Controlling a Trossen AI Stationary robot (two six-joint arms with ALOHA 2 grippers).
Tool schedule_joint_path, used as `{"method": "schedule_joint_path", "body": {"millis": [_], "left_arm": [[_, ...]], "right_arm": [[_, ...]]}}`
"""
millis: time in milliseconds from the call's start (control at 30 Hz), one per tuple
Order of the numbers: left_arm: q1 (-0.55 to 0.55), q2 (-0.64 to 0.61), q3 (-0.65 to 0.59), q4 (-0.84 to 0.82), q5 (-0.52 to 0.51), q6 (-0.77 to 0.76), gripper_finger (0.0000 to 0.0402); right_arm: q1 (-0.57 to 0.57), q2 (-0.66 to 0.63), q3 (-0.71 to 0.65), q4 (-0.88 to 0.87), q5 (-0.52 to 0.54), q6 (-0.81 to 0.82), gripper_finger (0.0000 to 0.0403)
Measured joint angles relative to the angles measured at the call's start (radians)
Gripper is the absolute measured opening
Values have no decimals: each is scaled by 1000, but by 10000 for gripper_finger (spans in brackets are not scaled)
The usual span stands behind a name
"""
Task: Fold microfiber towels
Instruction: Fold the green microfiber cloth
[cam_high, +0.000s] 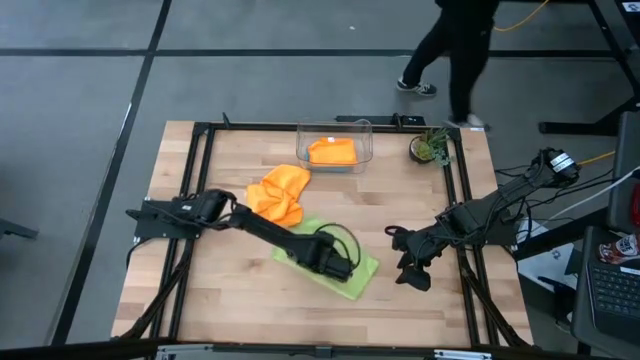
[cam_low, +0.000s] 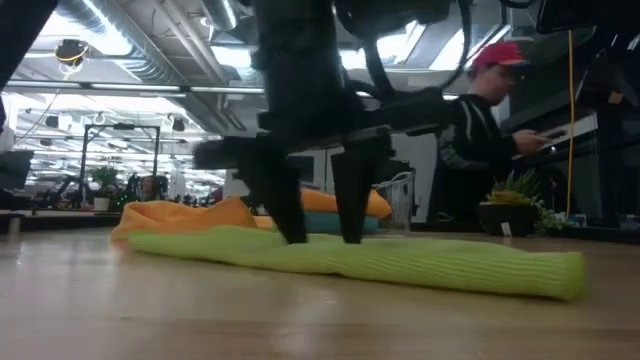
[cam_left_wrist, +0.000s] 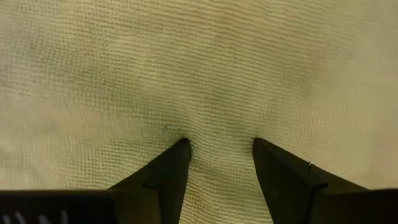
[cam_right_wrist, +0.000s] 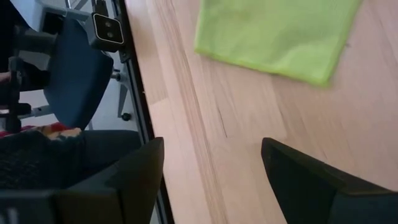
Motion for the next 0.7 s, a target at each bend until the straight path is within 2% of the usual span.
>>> {"method": "schedule_joint_path", "body": {"millis": [133,267,367,500,700], "left_arm": [[33,1,5,49,-8,290,178],[70,3,4,130,-2,510,178],[81,4,4,162,46,687,178],[74,1,6,61,144,924,178],[34,1,4,-192,154,1228,178]], "right_arm": [[0,0,0,1,1,-20,272],[0,0,0,1,1,-24,272],[0,0,0,0,1,-25,272],[0,0,0,0,1,-26,272],[0,0,0,0,1,-26,272]]}}
